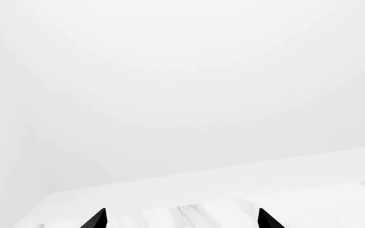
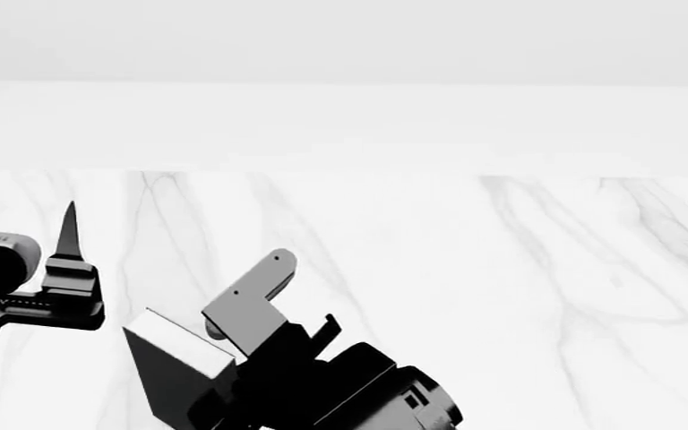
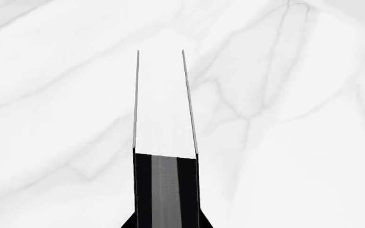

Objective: Pick up the book on the left and place it on top of the shelf.

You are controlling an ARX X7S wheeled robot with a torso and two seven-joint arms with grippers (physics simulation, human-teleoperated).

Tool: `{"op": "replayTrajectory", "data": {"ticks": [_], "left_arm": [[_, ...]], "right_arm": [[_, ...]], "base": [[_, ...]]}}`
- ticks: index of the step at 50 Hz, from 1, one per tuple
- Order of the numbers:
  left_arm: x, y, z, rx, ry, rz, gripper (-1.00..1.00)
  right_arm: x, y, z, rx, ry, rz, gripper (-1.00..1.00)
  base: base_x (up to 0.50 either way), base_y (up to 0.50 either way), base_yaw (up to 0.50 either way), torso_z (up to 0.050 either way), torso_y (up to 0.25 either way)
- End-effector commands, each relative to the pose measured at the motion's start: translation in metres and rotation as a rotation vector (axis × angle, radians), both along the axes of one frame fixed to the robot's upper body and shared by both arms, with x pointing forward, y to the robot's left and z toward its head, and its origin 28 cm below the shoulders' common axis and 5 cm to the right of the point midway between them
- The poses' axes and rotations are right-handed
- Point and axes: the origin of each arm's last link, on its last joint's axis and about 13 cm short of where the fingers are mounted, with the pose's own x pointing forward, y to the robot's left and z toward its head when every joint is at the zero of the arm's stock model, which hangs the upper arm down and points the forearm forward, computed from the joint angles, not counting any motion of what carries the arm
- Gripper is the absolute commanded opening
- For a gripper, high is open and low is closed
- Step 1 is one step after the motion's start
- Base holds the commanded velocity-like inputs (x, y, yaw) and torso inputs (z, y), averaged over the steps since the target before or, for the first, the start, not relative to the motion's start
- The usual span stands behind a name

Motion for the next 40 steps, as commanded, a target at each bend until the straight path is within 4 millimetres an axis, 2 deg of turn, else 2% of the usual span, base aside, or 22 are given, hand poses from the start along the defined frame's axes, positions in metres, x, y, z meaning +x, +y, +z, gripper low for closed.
{"op": "replayTrajectory", "data": {"ticks": [1,6,9,10,12,14,17,19,29,30,32,36,40], "left_arm": [[-0.001,0.002,0.002,-0.022,-0.008,-0.003,1.00],[-0.002,0.003,0.004,-0.022,-0.011,-0.002,1.00],[-0.003,0.003,0.005,-0.023,-0.013,-0.001,1.00],[-0.003,0.003,0.005,-0.023,-0.014,-0.001,1.00],[-0.003,0.003,0.005,-0.023,-0.014,-0.001,1.00],[-0.002,0.003,0.004,-0.025,-0.013,-0.001,1.00],[-0.002,0.002,0.003,-0.026,-0.012,-0.003,1.00],[-0.001,0.003,0.002,-0.028,-0.012,-0.003,1.00],[-0.002,0.004,0.002,-0.029,-0.011,0.001,1.00],[-0.002,0.003,0.002,-0.028,-0.013,0.000,1.00],[-0.002,0.003,0.002,-0.028,-0.013,-0.001,1.00],[-0.002,0.003,0.003,-0.028,-0.014,-0.003,1.00],[-0.002,0.003,0.003,-0.027,-0.014,-0.003,1.00]], "right_arm": [[0.003,0.003,0.023,0.046,-0.060,-0.018,-1.00],[0.000,-0.005,0.053,0.066,-0.131,-0.061,-1.00],[-0.001,-0.009,0.063,0.046,-0.185,-0.093,-1.00],[-0.001,-0.011,0.071,-0.007,-0.250,-0.141,-1.00],[-0.002,-0.013,0.073,-0.033,-0.283,-0.160,-1.00],[-0.001,-0.019,0.075,-0.287,-0.605,-0.255,-1.00],[0.000,-0.026,0.079,-0.467,-0.856,-0.325,-1.00],[0.001,-0.030,0.083,-0.561,-0.959,-0.351,-1.00],[0.002,-0.046,0.109,-0.819,-1.164,-0.486,-1.00],[0.006,-0.052,0.115,-0.939,-1.250,-0.522,-1.00],[0.009,-0.056,0.119,-1.002,-1.292,-0.572,-1.00],[0.016,-0.066,0.124,-1.152,-1.317,-0.622,-1.00],[0.023,-0.073,0.128,-1.210,-1.303,-0.655,-1.00]], "base": [[0.00,0.00,0.00,0.000,0.000],[0.00,0.00,0.00,0.000,0.002],[0.00,0.00,0.00,0.000,0.000],[0.00,0.00,0.00,0.000,0.010],[0.00,0.00,0.00,0.000,0.000],[0.00,0.00,0.00,0.000,0.000],[0.00,0.00,0.00,0.000,0.000],[0.00,0.00,0.00,0.000,0.000],[0.00,0.00,0.00,0.000,0.002],[0.00,0.00,0.00,0.000,0.000],[0.00,0.00,0.00,0.000,0.000],[0.00,0.00,0.00,0.000,0.002],[0.00,0.00,0.00,0.000,0.003]]}}
